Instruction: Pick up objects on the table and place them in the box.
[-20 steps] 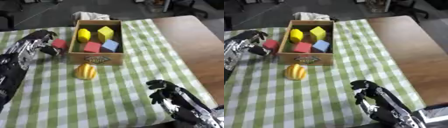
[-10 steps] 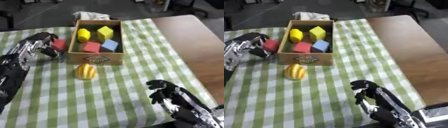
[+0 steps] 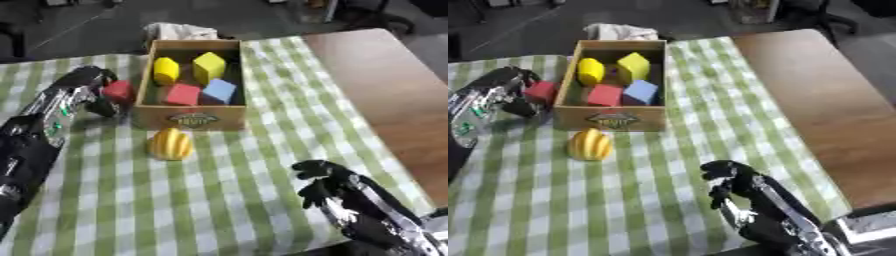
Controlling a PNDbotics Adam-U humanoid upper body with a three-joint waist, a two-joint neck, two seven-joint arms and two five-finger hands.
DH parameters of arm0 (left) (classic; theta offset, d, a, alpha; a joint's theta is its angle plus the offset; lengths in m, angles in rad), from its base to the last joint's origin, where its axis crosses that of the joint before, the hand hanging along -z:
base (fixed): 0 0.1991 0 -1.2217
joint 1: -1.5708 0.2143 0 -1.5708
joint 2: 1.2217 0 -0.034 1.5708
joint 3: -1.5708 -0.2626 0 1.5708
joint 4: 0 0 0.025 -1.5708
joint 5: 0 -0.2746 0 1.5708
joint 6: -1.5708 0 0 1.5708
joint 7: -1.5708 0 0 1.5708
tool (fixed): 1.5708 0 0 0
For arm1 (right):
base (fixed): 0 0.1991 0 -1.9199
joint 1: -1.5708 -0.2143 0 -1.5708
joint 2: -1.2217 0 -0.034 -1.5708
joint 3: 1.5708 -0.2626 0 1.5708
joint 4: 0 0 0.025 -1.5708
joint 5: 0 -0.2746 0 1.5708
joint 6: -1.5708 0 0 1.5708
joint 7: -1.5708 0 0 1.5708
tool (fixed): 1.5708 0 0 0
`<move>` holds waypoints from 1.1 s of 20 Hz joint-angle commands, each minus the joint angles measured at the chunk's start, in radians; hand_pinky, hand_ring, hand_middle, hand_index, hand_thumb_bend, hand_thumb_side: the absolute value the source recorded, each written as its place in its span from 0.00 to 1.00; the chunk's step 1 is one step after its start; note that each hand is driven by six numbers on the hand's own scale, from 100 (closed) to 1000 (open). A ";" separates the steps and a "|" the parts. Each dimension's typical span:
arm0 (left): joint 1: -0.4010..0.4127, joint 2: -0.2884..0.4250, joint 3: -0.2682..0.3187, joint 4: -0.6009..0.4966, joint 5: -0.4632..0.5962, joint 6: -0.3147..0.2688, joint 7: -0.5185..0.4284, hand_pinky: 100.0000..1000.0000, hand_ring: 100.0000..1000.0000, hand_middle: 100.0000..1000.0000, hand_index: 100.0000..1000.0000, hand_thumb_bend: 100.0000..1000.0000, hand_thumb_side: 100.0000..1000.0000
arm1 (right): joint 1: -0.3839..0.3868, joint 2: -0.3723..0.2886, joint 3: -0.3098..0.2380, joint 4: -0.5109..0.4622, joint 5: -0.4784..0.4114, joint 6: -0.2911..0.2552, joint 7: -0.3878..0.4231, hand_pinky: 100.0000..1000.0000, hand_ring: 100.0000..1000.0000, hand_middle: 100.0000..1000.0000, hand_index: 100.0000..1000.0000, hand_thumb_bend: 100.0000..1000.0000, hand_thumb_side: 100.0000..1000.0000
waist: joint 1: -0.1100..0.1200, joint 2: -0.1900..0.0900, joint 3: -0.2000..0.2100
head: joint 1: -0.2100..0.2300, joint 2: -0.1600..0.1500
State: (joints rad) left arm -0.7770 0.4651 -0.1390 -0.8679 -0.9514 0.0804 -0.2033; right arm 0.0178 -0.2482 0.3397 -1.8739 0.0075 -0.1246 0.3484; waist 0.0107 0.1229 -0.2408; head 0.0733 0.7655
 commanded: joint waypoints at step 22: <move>-0.095 0.006 -0.157 -0.294 0.071 -0.092 -0.079 0.56 0.49 0.49 0.78 0.05 0.14 | -0.010 -0.005 0.002 -0.008 0.000 0.001 0.004 0.65 0.44 0.80 0.72 0.00 0.42 | 0.000 -0.013 -0.006 | 0.008 0.004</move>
State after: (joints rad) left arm -0.8470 0.4653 -0.2945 -1.1644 -0.8627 -0.0039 -0.2759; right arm 0.0174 -0.2480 0.3405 -1.8729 0.0076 -0.1230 0.3513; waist 0.0121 0.1217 -0.2460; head 0.0785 0.7655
